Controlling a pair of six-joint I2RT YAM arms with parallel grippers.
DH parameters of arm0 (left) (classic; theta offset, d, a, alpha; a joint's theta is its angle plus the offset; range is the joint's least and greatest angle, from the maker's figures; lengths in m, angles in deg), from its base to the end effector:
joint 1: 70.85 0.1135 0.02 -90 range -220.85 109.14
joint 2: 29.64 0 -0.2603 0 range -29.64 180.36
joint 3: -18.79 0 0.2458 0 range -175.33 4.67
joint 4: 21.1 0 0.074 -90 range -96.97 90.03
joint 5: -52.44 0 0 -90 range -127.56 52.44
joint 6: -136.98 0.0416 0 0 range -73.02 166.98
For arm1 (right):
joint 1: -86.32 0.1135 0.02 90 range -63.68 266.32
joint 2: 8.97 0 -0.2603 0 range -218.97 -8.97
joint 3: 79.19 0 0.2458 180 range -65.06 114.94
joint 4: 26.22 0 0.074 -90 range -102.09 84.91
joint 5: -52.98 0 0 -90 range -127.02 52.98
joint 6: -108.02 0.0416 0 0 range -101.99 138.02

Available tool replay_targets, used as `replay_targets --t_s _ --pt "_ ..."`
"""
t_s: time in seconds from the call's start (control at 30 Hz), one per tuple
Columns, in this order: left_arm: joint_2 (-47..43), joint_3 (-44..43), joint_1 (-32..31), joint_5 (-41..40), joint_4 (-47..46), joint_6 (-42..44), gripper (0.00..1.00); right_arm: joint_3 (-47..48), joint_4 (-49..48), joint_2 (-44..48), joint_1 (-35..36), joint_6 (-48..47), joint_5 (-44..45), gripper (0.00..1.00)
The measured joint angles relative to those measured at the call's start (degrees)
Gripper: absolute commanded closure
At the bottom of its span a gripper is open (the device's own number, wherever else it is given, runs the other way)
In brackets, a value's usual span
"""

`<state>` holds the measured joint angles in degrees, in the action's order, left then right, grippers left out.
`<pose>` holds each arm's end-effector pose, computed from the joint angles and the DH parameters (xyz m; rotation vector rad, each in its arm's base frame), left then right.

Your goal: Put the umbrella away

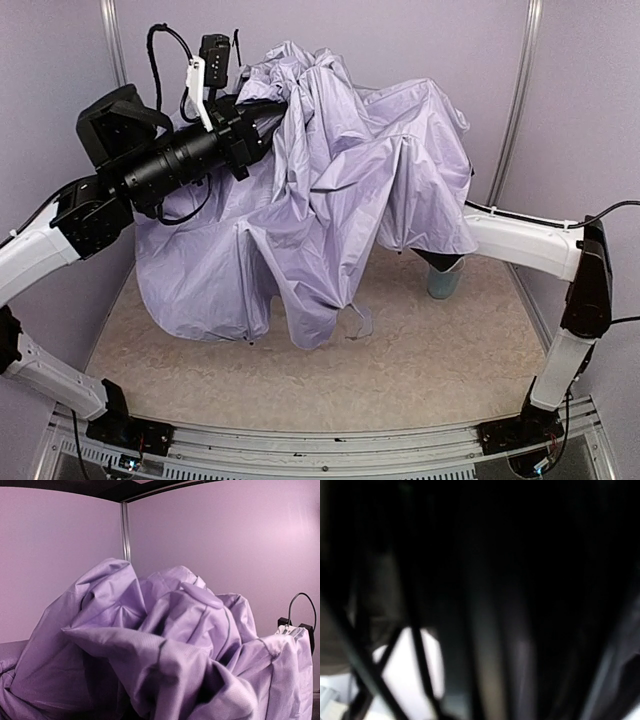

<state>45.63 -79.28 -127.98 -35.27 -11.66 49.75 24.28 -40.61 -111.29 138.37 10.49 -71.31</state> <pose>0.1575 -0.2469 0.4872 0.7219 1.1827 -0.8252 0.2433 0.3501 0.4018 -1.1213 0.8796 1.0353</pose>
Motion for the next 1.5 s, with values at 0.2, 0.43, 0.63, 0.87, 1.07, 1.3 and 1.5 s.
replay_targets --t_s 0.2,0.43,0.63,0.87,1.07,1.3,1.5 --pt "-1.2 -1.0 -0.7 -1.0 5.1 1.5 0.96 0.2 -2.7 -1.7 1.7 1.5 -0.4 0.93" --pt "2.9 43.4 14.2 2.7 -29.2 -9.4 1.00 -12.1 -16.4 -23.5 -1.9 3.8 6.8 0.92" --pt "13.4 53.6 12.4 1.2 -44.5 -15.8 1.00 -19.9 -19.1 -29.9 -1.8 2.9 9.3 0.90" --pt "11.9 53.4 12.5 0.8 -42.2 -16.3 0.61 -19.8 -14.8 -27.8 -1.7 1.6 10.5 0.92" --pt "0.9 54.2 12.4 -1.2 -31.5 -12.3 0.18 -20.9 -2.1 -19.1 -1.2 -2.4 9.2 1.00" --pt "-12.7 55.3 8.2 4.2 -32.3 -6.3 0.08 -17.9 15.7 -3.3 -3.0 -9.0 10.8 1.00" --pt "-17.0 56.8 8.6 6.8 -33.4 -4.2 0.02 -10.6 32.1 0.7 -2.9 -16.7 17.7 1.00"
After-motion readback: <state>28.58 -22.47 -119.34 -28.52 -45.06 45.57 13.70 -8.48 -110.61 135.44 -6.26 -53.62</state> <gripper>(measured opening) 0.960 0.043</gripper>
